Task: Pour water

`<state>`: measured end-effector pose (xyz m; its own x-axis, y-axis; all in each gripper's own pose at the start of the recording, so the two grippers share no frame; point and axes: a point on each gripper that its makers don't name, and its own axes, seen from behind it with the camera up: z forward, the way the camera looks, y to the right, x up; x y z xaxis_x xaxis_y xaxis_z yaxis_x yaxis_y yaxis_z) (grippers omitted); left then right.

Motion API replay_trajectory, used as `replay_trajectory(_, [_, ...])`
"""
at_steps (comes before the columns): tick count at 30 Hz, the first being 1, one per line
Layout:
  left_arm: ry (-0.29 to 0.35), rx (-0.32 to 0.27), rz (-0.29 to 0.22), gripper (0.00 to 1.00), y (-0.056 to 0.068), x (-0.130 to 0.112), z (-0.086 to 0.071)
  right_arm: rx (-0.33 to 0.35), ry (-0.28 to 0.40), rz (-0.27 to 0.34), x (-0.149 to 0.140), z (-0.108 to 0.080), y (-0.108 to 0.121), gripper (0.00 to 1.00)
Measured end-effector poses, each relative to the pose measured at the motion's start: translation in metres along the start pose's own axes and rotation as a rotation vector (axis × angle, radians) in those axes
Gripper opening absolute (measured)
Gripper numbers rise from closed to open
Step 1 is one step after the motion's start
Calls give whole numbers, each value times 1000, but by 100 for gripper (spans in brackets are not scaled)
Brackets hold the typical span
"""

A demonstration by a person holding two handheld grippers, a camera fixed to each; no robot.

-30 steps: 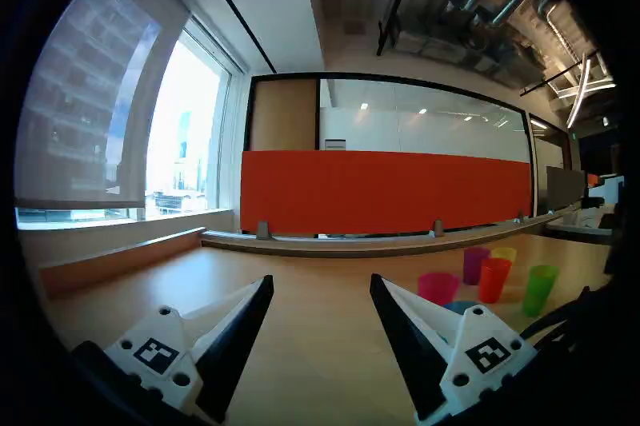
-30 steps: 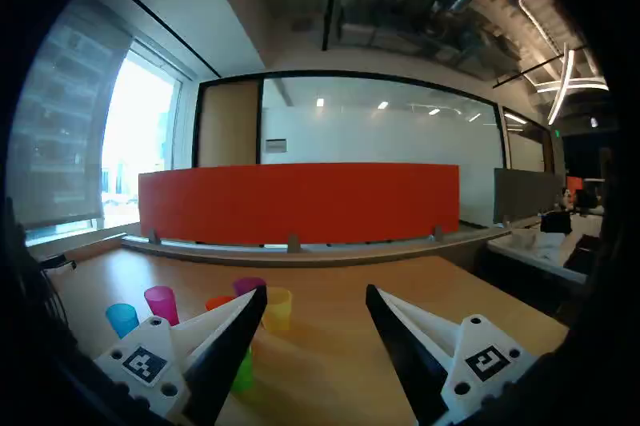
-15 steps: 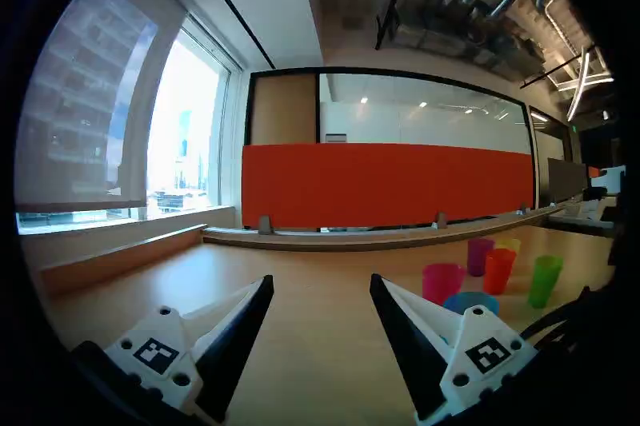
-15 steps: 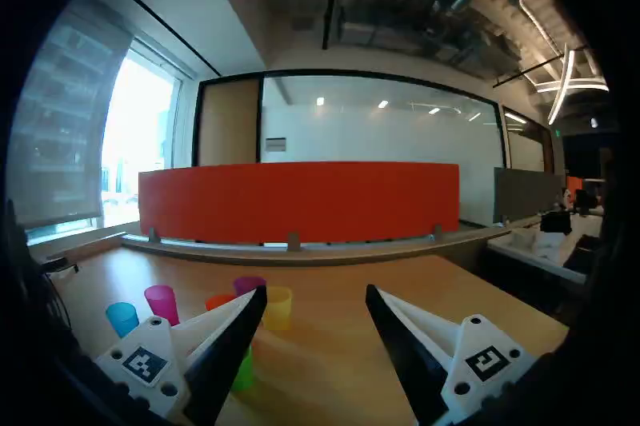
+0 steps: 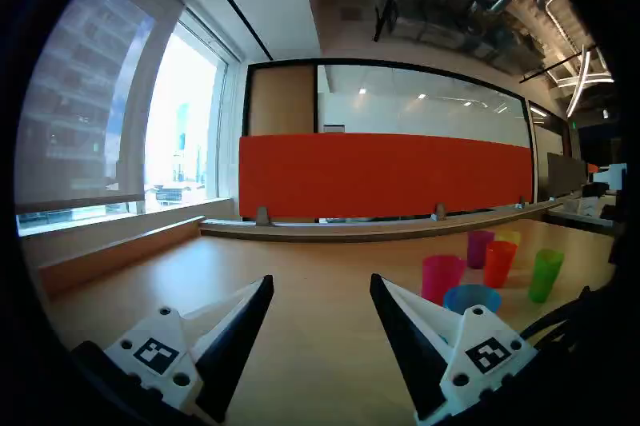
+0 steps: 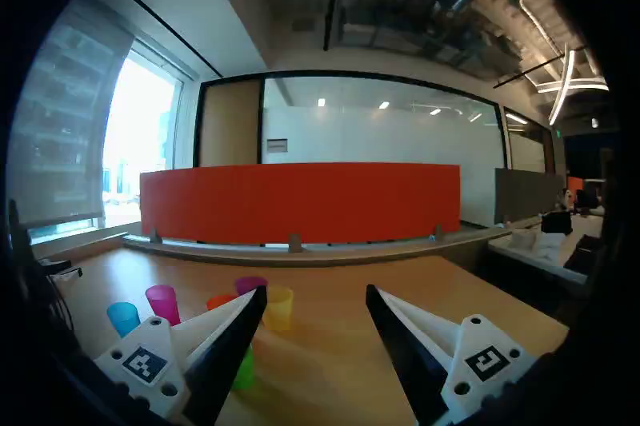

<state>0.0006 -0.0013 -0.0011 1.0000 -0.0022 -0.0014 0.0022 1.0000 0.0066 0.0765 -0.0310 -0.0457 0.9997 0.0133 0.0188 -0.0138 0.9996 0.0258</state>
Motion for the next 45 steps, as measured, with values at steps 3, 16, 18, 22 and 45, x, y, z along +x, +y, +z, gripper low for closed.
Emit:
replay_trajectory(3, [-1, 3, 2, 89, -1, 0, 0, 4, 3, -1, 0, -1, -1, 96])
replay_trajectory(16, [-1, 3, 2, 89, -1, 0, 0, 20, 43, -36, 5, -12, -2, 96])
replay_trajectory(18, [-1, 3, 2, 89, -1, 0, 0, 16, 53, -46, 8, -13, -2, 96])
replay_trajectory(22, [-2, 3, 2, 89, -1, 1, 0, 19, 81, -66, 13, -13, -4, 96])
replay_trajectory(45, [-1, 3, 2, 89, 0, 0, 1, 19, 91, 6, -38, 28, 0, 99])
